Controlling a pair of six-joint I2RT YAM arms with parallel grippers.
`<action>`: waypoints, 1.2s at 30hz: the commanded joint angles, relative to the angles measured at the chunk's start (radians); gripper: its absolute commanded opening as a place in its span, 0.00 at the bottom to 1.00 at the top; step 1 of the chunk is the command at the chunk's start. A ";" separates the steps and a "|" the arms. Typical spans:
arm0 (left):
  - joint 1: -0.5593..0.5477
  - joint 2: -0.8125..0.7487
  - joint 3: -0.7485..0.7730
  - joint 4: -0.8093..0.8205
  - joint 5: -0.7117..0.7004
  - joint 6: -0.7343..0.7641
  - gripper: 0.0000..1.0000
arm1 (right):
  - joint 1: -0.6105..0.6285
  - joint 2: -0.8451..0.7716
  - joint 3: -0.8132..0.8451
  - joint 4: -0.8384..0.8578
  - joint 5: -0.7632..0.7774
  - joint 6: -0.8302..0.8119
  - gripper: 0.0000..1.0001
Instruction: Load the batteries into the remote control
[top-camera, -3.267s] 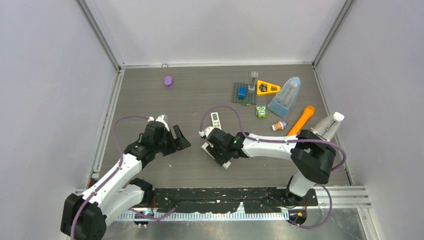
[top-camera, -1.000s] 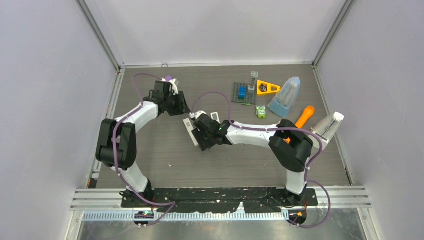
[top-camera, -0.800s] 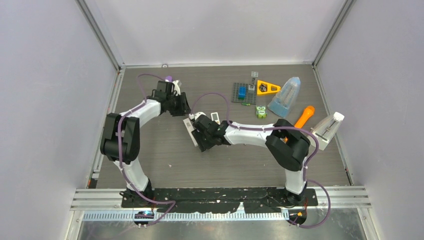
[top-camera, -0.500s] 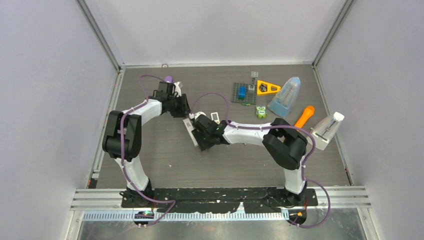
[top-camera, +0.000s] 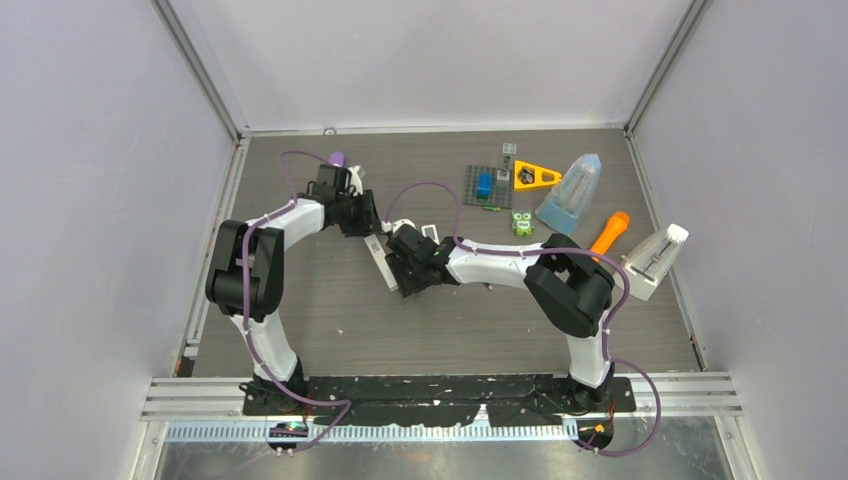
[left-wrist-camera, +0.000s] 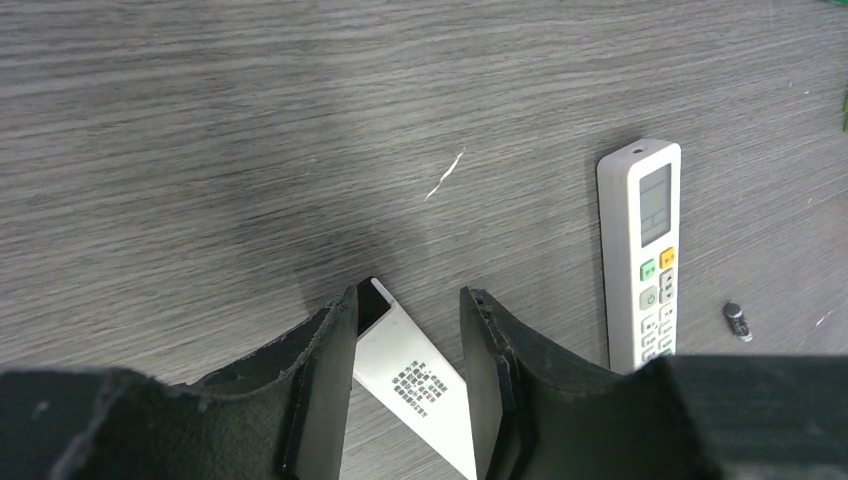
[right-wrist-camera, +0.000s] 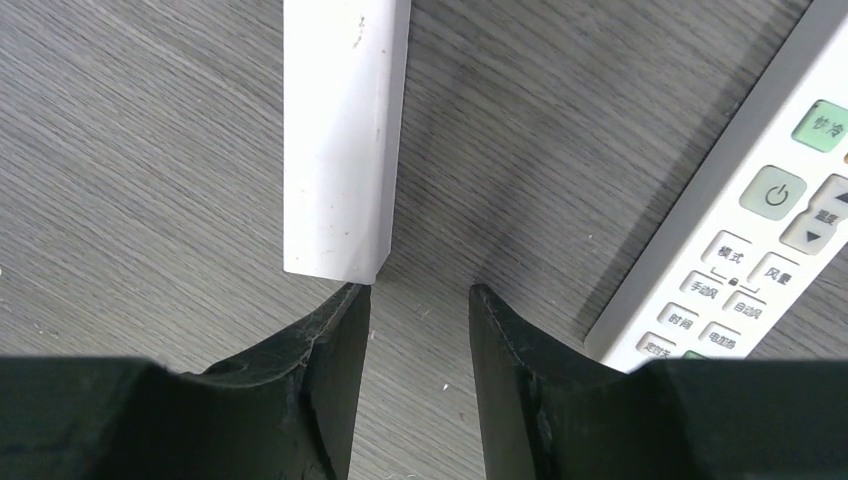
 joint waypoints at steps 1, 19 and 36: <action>0.005 0.013 -0.002 0.006 -0.007 0.005 0.42 | -0.005 0.015 0.034 0.023 0.006 0.018 0.46; 0.006 0.050 -0.040 -0.008 0.062 -0.043 0.00 | -0.045 0.076 0.071 -0.021 -0.001 0.103 0.45; 0.019 0.010 -0.078 0.029 0.074 -0.078 0.00 | -0.051 0.101 0.127 -0.075 0.019 0.060 0.53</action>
